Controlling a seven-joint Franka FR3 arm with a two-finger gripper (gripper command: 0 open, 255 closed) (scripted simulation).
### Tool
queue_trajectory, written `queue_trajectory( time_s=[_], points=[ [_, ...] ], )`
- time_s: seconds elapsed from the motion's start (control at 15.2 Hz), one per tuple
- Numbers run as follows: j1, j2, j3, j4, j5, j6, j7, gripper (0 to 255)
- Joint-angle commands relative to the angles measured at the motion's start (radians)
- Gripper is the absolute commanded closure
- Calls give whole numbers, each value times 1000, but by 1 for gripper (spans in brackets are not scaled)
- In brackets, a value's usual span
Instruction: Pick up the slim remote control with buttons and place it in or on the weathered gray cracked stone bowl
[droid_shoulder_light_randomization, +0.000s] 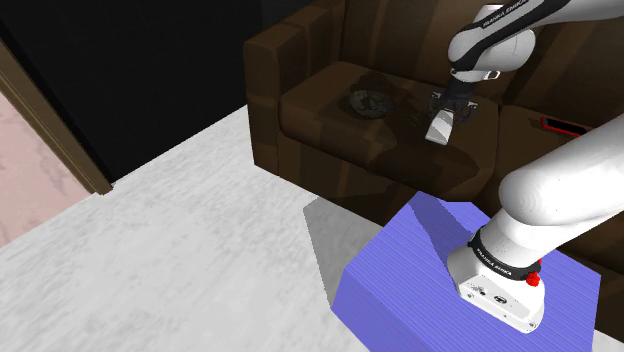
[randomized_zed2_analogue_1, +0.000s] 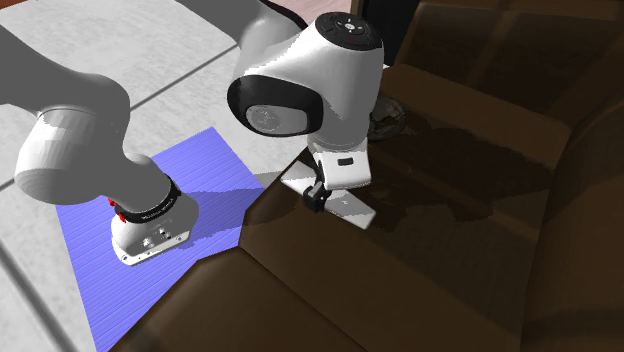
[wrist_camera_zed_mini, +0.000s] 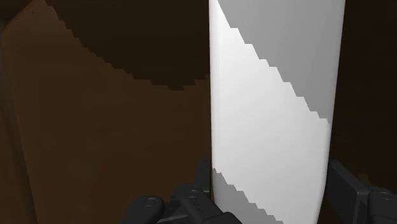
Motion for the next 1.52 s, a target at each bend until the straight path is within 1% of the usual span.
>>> queue_trajectory(
  time_s=[0.0, 0.66, 1.25, 1.45],
  points=[
    [-1, -23, 4, 10, -4, -33, 5, 255],
    [-5, -105, 17, 83, -14, -186, 16, 255],
    [-5, -153, 29, 164, -16, -316, 21, 255],
    [30, -95, 70, 214, 13, -310, 78, 255]
  ],
)
